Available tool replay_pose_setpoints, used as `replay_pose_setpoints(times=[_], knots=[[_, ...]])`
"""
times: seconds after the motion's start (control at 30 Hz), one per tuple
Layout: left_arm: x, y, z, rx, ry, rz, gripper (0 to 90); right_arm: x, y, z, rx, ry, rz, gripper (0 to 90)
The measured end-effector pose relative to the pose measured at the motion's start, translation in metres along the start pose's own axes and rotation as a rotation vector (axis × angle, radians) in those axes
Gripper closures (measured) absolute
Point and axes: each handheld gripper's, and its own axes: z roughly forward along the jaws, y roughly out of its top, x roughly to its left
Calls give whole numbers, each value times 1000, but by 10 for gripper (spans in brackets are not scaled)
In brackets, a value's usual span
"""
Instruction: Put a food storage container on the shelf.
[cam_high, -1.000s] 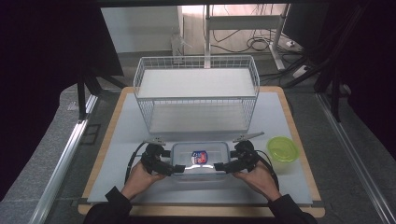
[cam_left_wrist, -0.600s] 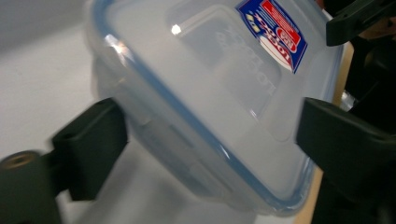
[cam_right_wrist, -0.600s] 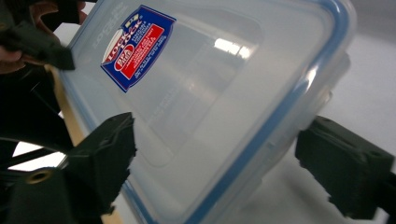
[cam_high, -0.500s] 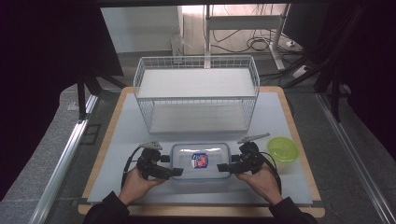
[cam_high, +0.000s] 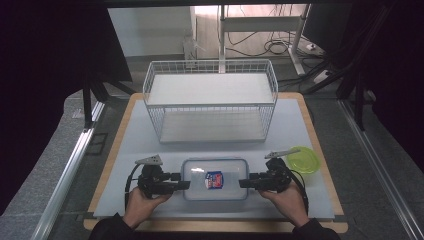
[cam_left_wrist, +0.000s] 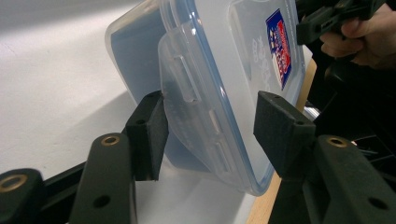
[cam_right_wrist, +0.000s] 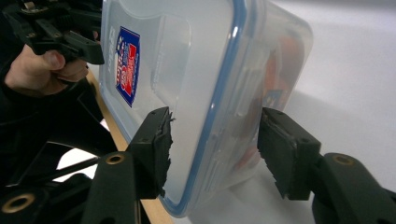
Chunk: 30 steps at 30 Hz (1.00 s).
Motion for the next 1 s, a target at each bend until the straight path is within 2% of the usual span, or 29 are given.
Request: replay_pose_setpoints(times=[0.1,0.3,0.43,0.5,0.73,1.0], knots=[[1,0,-1,-15,-8,-20,478,2,1,-2,-7,-12,7,497],[1,4,0,-36,19,-42,501,2,-1,-4,-49,-19,61,530],[-1,9,-2,-47,62,-16,503,9,2,-3,-61,-47,21,529],[-1,12,-5,-68,54,-15,503,10,4,-4,-77,-46,12,529],[-6,27,-13,-99,61,25,504,16,15,-13,-134,-49,-18,529],[-13,49,-23,-129,82,61,505,22,38,-25,-183,-49,-59,528]])
